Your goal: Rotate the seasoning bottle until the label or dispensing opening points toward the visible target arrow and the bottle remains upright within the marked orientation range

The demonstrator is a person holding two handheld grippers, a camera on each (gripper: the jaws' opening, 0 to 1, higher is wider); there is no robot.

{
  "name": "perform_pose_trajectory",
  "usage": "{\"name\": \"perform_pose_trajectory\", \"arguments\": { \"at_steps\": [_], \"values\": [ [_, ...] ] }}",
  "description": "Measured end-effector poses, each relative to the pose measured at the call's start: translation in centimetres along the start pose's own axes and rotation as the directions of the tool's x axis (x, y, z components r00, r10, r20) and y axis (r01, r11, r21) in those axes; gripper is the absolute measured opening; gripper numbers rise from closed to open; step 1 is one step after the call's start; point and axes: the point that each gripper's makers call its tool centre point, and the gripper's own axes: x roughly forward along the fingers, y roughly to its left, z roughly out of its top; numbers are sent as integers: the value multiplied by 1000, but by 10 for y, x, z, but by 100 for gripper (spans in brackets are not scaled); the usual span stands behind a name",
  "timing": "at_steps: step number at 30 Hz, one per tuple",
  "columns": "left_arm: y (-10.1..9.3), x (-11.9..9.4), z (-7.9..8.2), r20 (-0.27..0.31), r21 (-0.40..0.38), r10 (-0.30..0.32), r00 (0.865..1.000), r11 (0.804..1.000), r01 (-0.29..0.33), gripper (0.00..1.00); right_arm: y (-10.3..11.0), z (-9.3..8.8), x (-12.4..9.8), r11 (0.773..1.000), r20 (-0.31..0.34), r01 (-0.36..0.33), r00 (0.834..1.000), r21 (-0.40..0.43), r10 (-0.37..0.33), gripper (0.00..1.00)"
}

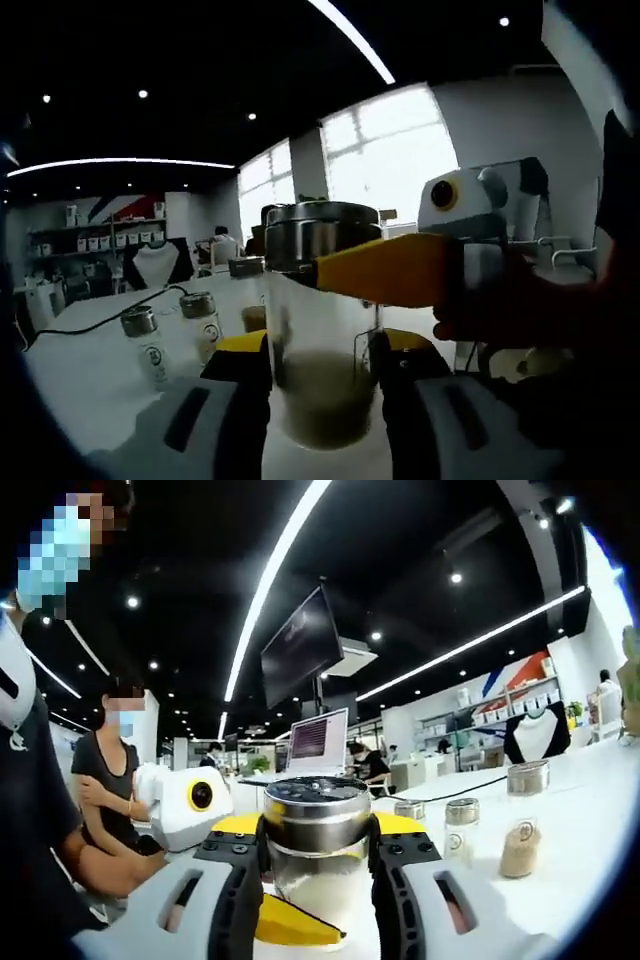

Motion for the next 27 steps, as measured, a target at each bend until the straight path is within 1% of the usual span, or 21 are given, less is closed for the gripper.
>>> {"name": "perform_pose_trajectory", "arguments": {
  "at_steps": [1,3,5,6,7,9,11,13,14,15,16,17,18,21,23,25,27],
  "values": [
    [1,0,-2,-8,19,28,1000,999,-28,44,0,-2,2,1000,-7,15,1000,-8,-15,40],
    [2,2,-7,-29,41,60,998,997,-59,44,-3,-7,4,997,-38,70,997,-29,-71,40],
    [1,4,-9,-36,36,69,997,997,-67,44,-4,-10,6,994,-41,103,994,-40,-105,41],
    [1,4,-10,-35,32,70,997,997,-69,44,-4,-10,5,993,-28,108,994,-38,-109,41],
    [1,4,-9,-31,10,66,997,998,-65,44,-4,-9,4,993,-17,109,994,-52,-110,41],
    [1,4,-9,-28,7,64,998,998,-63,44,-5,-8,3,993,-21,108,994,-52,-109,40],
    [1,4,-6,-13,14,68,998,998,-68,44,-3,-4,3,992,-20,89,996,-94,-92,40],
    [0,5,-5,-13,9,32,999,999,-32,44,-5,-4,2,992,-33,81,996,-99,-85,40],
    [-4,5,-4,16,-7,-15,1000,1000,15,44,-8,-3,1,995,-34,69,997,-78,-72,40],
    [-6,5,-3,36,-16,-44,998,999,44,43,-9,-3,-1,997,-33,61,998,-54,-62,40],
    [-9,3,-3,63,-43,-85,994,995,88,43,-10,-3,-2,998,-25,54,998,-22,-55,40],
    [-8,3,-3,70,-76,-92,993,992,97,43,-13,-3,-5,999,-15,49,999,22,-48,40],
    [-7,3,-4,66,-97,-88,994,991,94,43,-14,-2,-5,999,-6,45,999,30,-45,40],
    [-5,4,-7,45,-54,-83,996,995,85,44,-16,-2,-5,998,-16,55,998,-5,-55,40],
    [-4,4,-10,25,-41,-86,996,995,87,44,-22,-3,-4,998,-30,59,998,-22,-60,40],
    [1,3,-14,6,-49,-88,996,995,89,47,-29,-4,-6,998,-43,66,997,-26,-67,40],
    [9,1,-18,-6,-77,-76,997,994,76,53,-35,-4,-9,996,-55,75,995,-38,-78,40]
  ]
}}
